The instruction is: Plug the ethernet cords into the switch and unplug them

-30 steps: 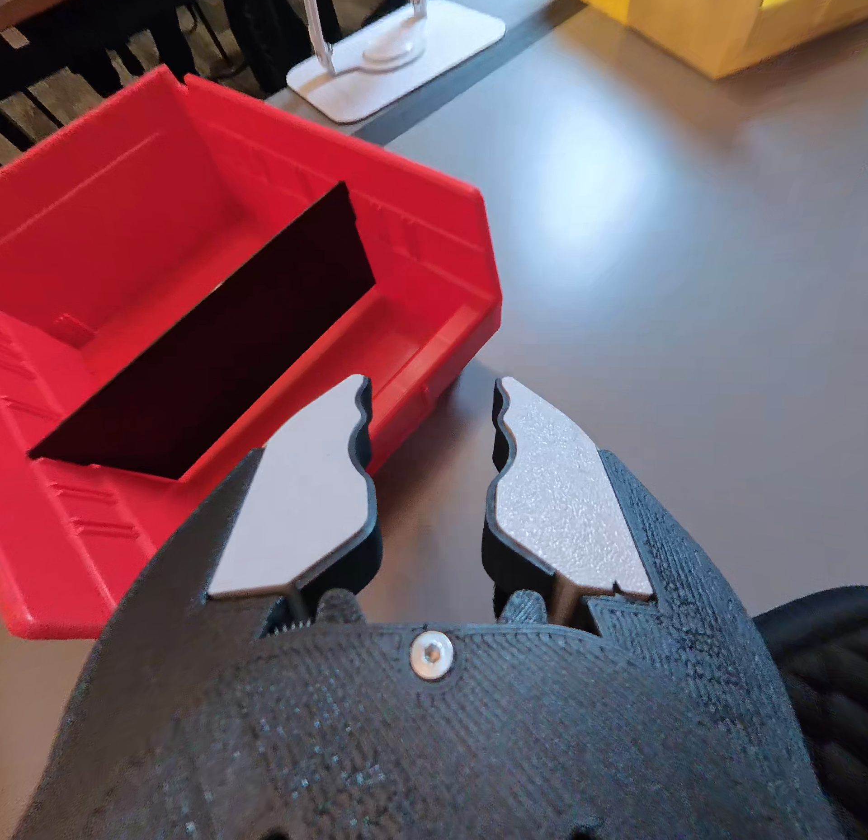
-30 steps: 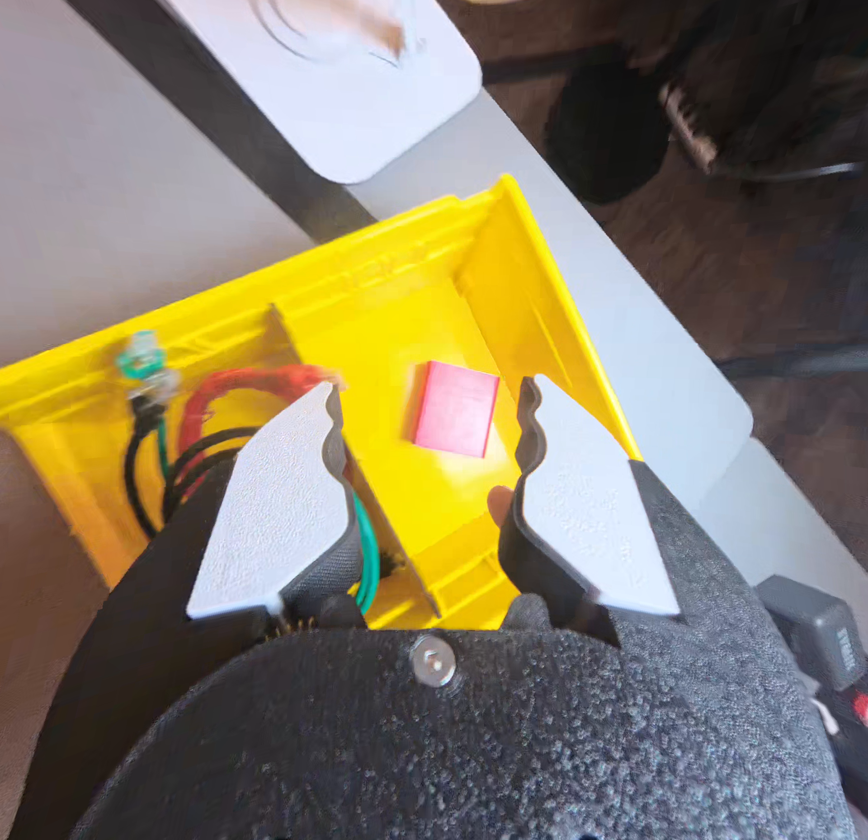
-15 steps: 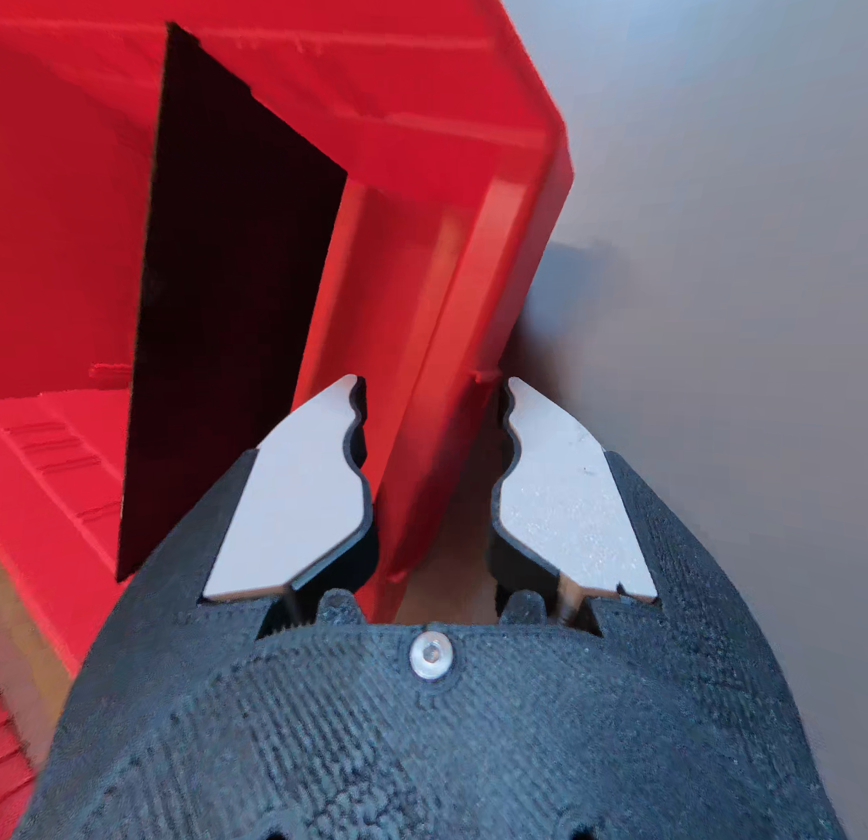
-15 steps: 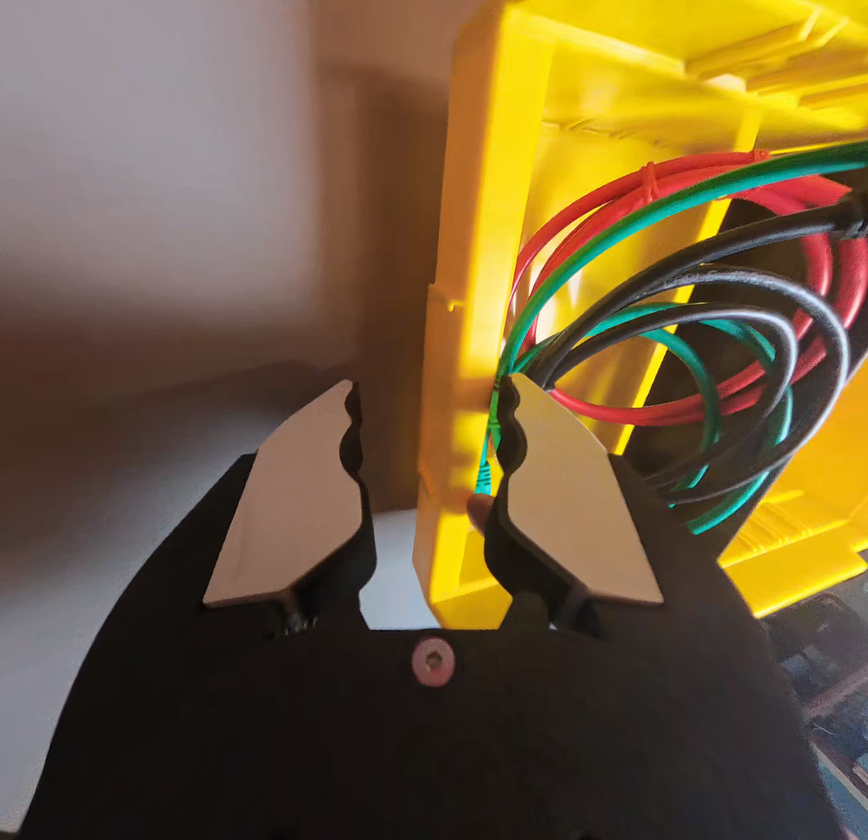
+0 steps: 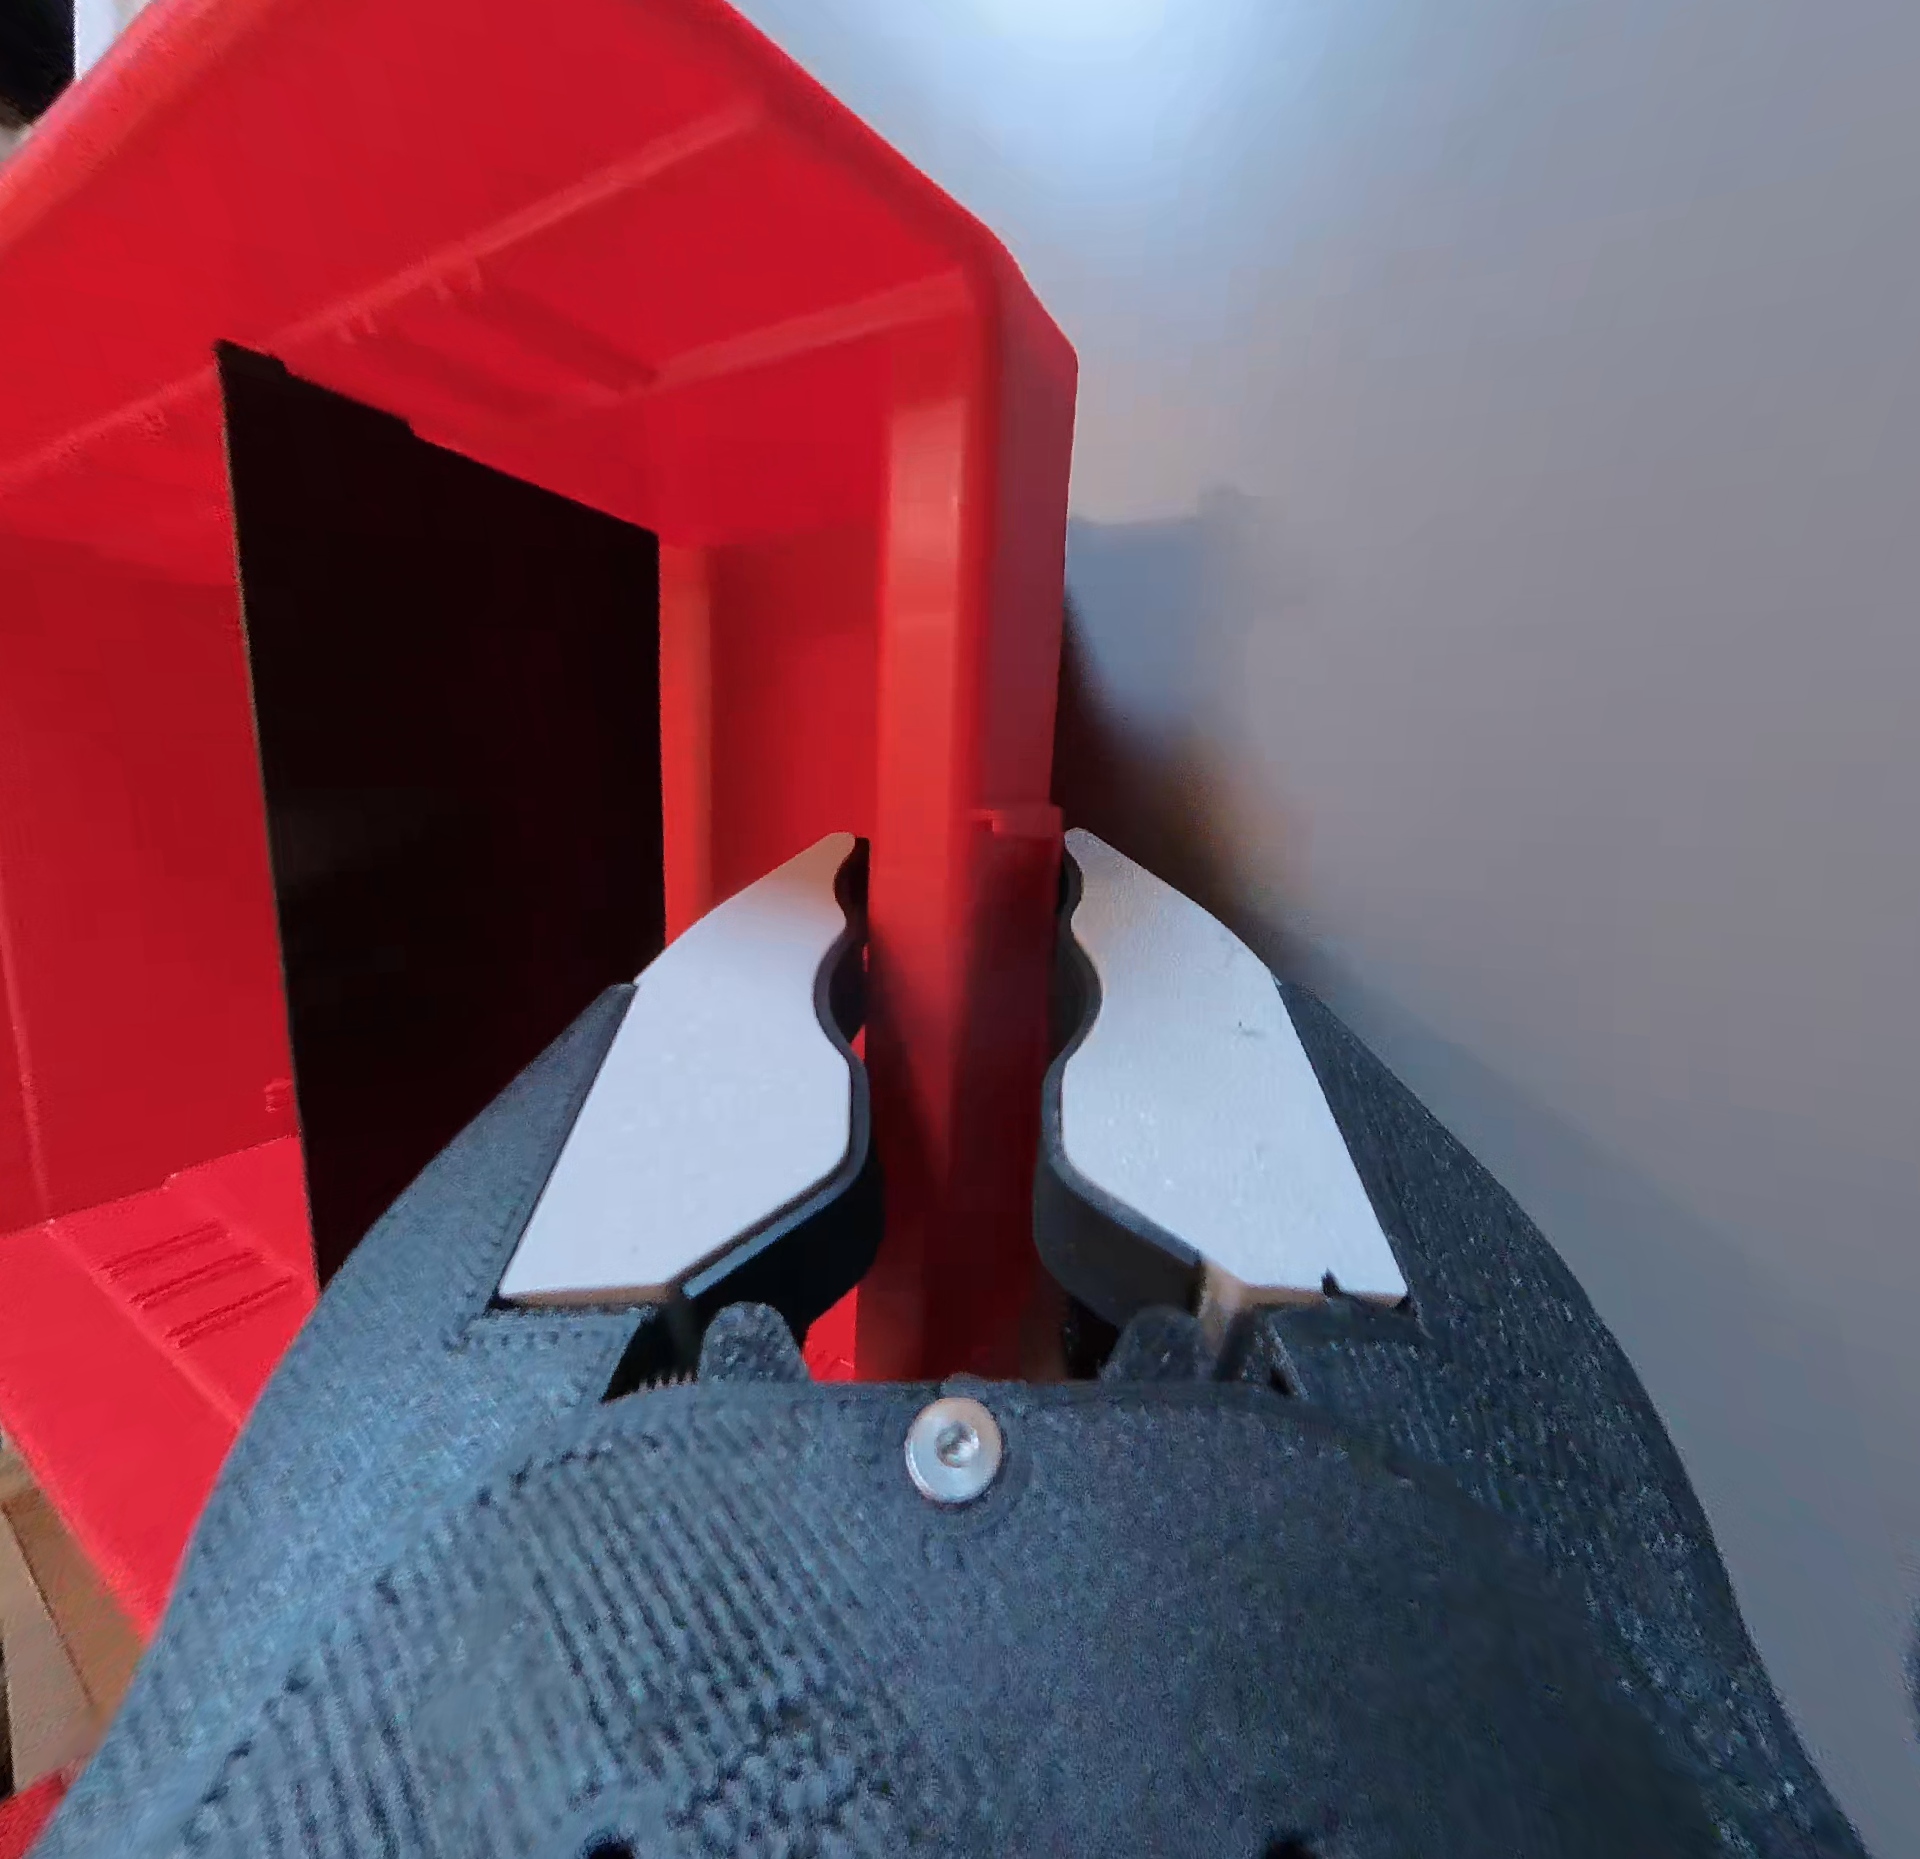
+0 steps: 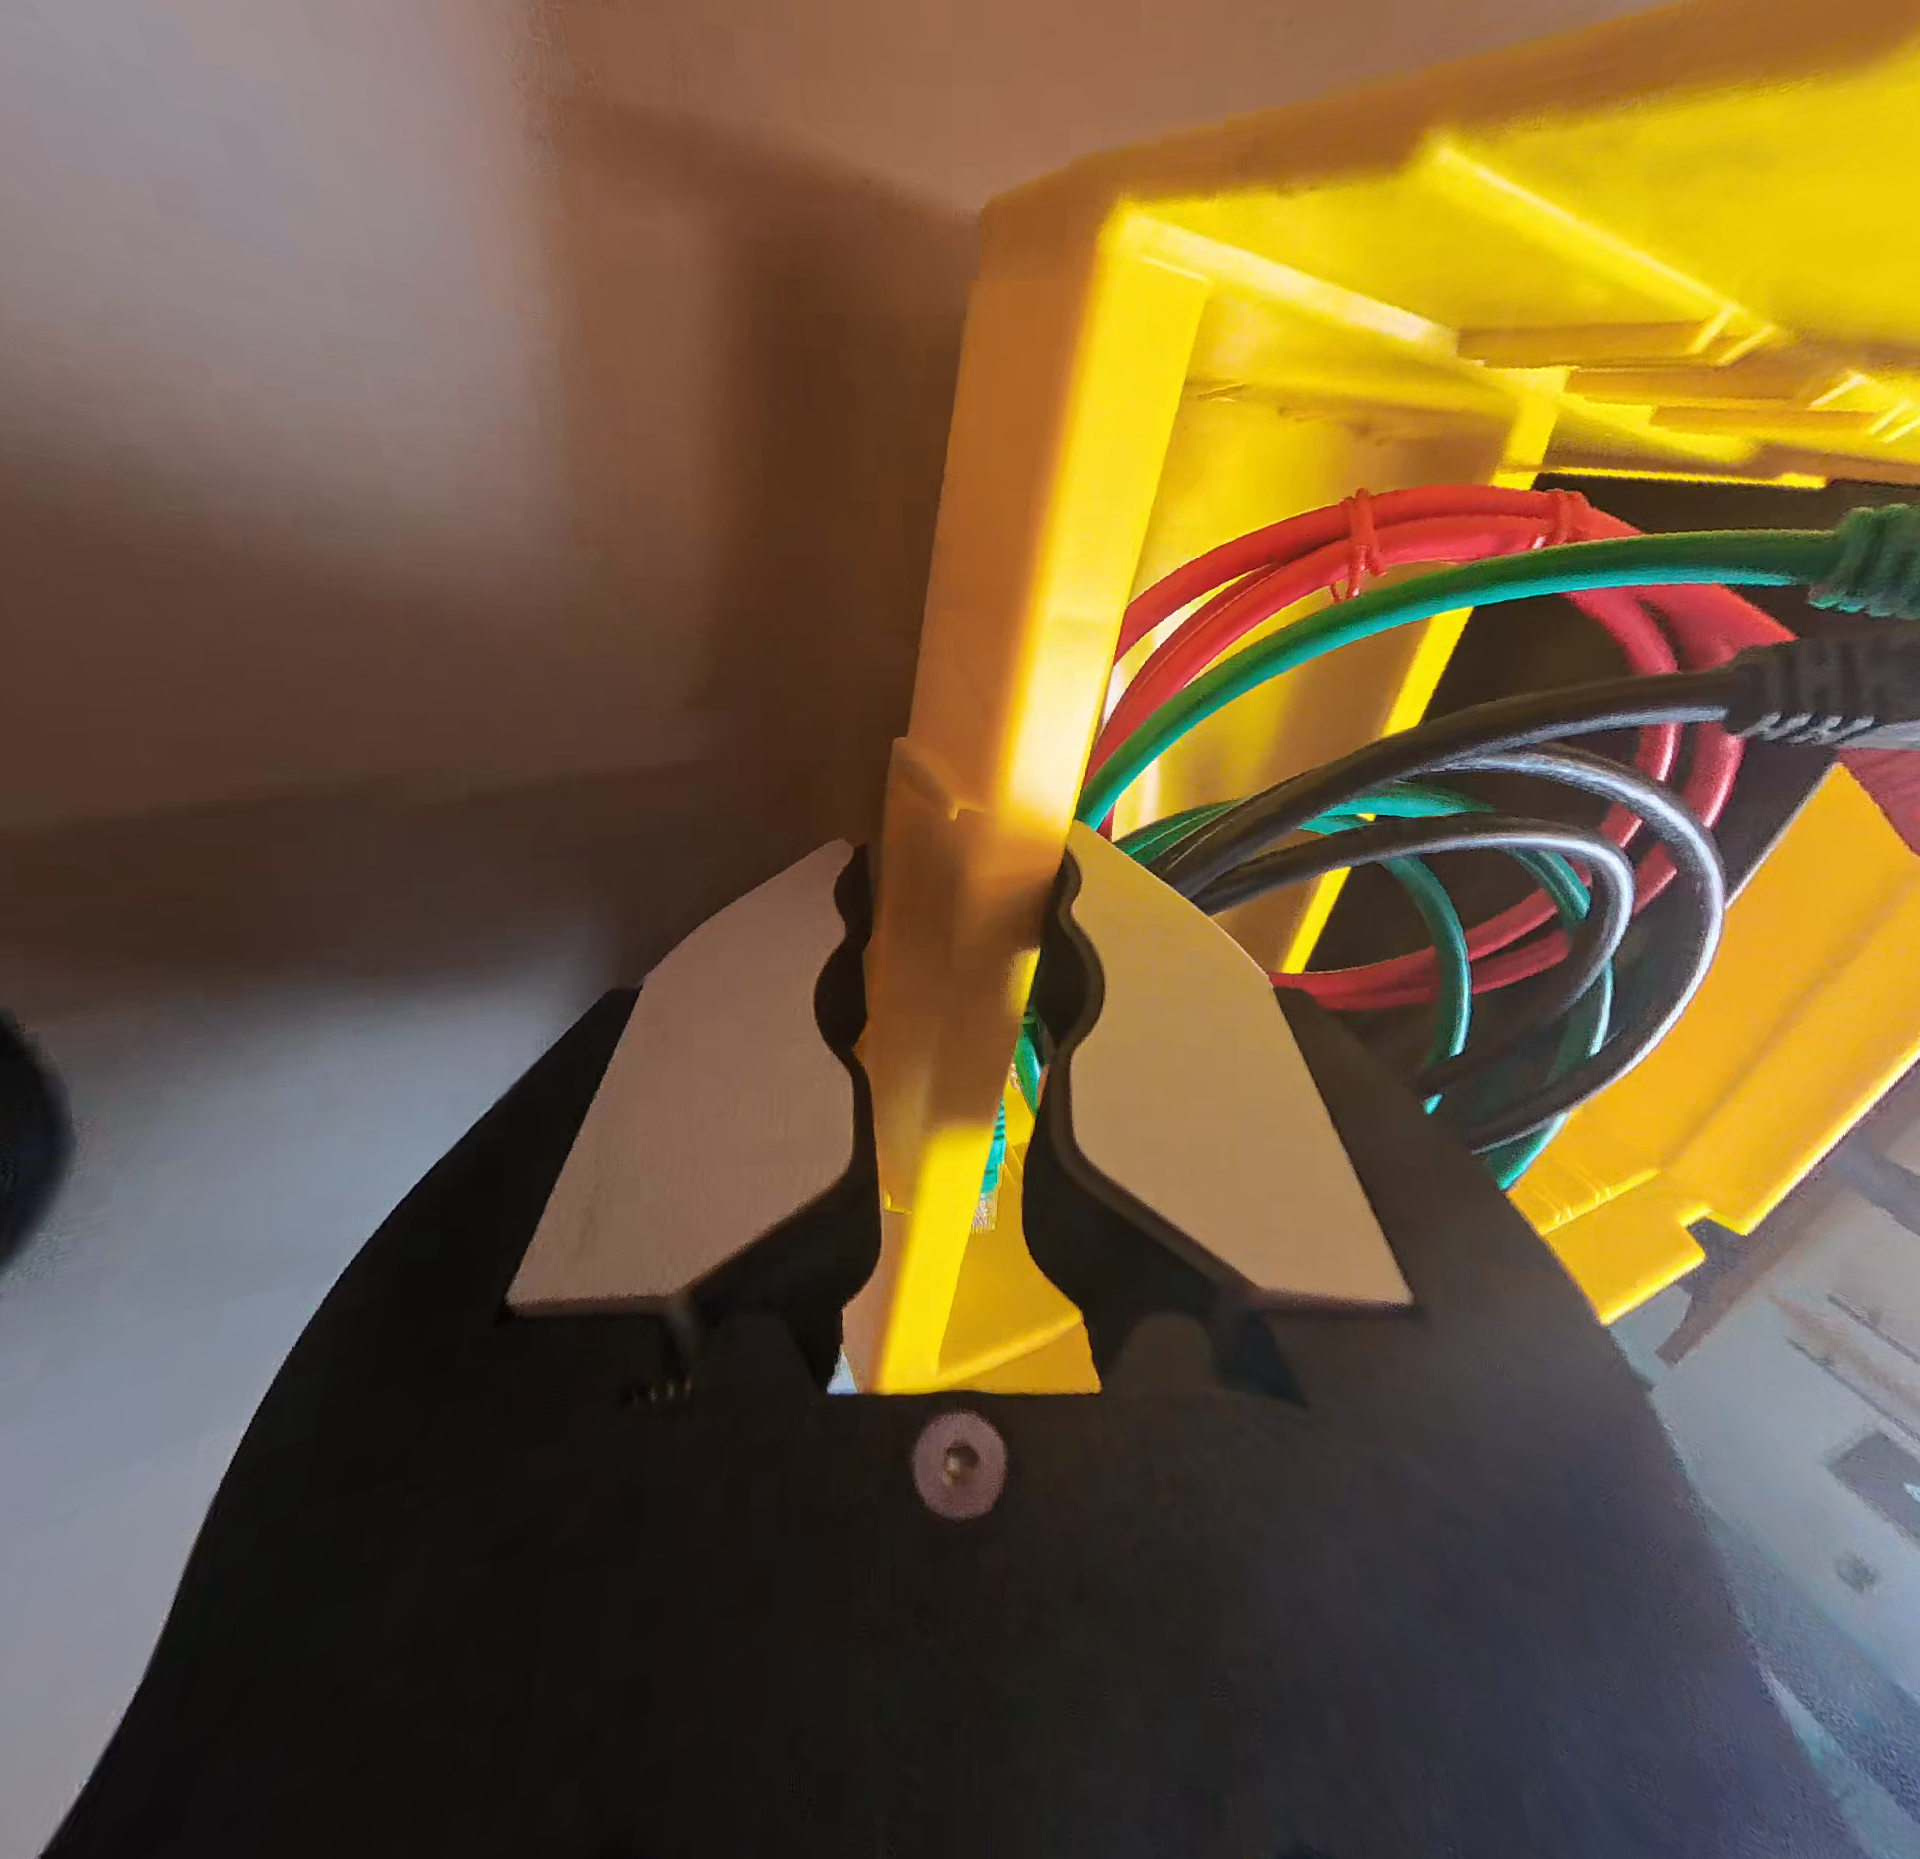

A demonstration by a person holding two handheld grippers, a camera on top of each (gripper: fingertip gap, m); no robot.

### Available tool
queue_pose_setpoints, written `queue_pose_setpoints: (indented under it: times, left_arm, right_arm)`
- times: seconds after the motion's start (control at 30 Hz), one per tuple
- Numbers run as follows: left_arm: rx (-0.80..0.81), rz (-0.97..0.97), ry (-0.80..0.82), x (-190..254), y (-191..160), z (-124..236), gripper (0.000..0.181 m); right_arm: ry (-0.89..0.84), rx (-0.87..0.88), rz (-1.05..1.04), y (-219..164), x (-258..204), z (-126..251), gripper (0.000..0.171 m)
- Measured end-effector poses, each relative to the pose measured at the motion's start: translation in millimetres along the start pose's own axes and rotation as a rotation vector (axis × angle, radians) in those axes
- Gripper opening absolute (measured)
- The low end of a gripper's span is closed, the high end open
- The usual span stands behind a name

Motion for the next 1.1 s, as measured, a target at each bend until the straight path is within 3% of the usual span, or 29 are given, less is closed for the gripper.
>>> queue_pose_setpoints:
  times: [0.13, 0.3, 0.4, 0.53, 0.6, 0.73, 0.9, 1.0, 1.03, 1.1]
  left_arm:
    - [0.067, -0.096, -0.038, 22.9, 50.5, -6.4, 0.032]
    - [0.142, -0.189, -0.056, 29.6, 106.6, -26.1, 0.033]
    - [0.189, -0.263, -0.036, 25.0, 129.1, -39.4, 0.033]
    - [0.235, -0.292, 0.016, 12.0, 145.8, -53.5, 0.039]
    - [0.217, -0.205, 0.040, 6.5, 148.8, -51.4, 0.045]
    - [0.452, 0.079, 0.067, 20.4, 167.9, -7.0, 0.036]
    - [0.651, 0.581, -0.255, 75.1, 214.5, 22.9, 0.049]
    - [0.672, 0.721, -0.207, 89.5, 244.7, 3.5, 0.069]
    - [0.665, 0.760, -0.165, 89.2, 251.8, -6.8, 0.070]
    - [0.649, 0.810, -0.132, 89.4, 263.1, -24.4, 0.061]
  right_arm:
    - [-0.045, 0.145, -0.041, 11.0, -48.4, 25.1, 0.030]
    - [-0.046, 0.570, -0.322, 24.1, -90.3, 86.4, 0.047]
    - [-0.134, 0.744, -0.585, -7.7, -95.0, 115.7, 0.044]
    - [-0.338, 0.769, -0.966, -79.6, -96.6, 119.0, 0.044]
    - [-0.367, 0.772, -1.136, -107.0, -98.6, 107.5, 0.048]
    - [-0.348, 0.776, -1.290, -127.0, -97.3, 81.6, 0.064]
    - [-0.293, 0.841, -1.343, -118.8, -69.0, 63.9, 0.066]
    - [-0.290, 0.824, -1.376, -116.3, -52.0, 50.6, 0.044]
    - [-0.298, 0.822, -1.370, -114.5, -49.5, 45.9, 0.042]
    - [-0.330, 0.834, -1.387, -111.7, -49.0, 45.0, 0.012]
Point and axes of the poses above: each gripper's, where its closed fingertips meet, z back along the fingers, y out of its top, x = y × z across the jaws, the point moved 5 cm from there along z, back along the fingers, and after that the axes turned 4 degrees about -z, right-handed, at the moved point
